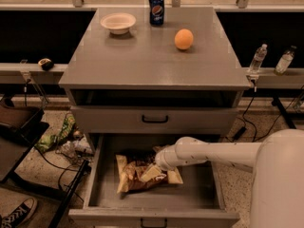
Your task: Pick brown chip bag from middle drawer and place on counter
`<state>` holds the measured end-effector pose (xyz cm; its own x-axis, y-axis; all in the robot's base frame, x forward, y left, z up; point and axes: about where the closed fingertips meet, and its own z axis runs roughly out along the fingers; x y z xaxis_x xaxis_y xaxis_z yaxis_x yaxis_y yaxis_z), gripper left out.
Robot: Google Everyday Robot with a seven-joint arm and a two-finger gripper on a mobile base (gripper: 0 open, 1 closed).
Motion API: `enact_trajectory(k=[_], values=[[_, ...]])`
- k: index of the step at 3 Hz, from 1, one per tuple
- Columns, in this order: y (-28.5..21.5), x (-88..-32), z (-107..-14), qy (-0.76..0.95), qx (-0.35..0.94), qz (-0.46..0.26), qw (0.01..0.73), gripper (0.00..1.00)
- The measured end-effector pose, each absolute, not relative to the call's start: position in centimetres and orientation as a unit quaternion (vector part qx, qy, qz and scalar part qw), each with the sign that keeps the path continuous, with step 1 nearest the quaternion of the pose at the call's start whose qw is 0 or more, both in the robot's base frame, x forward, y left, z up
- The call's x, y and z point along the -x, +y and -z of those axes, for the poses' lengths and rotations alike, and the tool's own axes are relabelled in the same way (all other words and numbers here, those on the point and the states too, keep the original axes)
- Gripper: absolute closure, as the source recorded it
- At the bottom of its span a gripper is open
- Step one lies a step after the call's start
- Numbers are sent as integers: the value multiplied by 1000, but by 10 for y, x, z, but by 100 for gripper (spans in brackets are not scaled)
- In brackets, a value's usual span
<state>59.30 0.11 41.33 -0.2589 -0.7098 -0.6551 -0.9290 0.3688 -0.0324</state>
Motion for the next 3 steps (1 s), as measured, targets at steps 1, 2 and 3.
enact_trajectory(k=[1, 2, 3], values=[[1, -592, -412, 776, 544, -160, 275, 0], [-1, -585, -395, 784, 559, -133, 236, 0], [-2, -578, -375, 789, 568, -117, 203, 0]])
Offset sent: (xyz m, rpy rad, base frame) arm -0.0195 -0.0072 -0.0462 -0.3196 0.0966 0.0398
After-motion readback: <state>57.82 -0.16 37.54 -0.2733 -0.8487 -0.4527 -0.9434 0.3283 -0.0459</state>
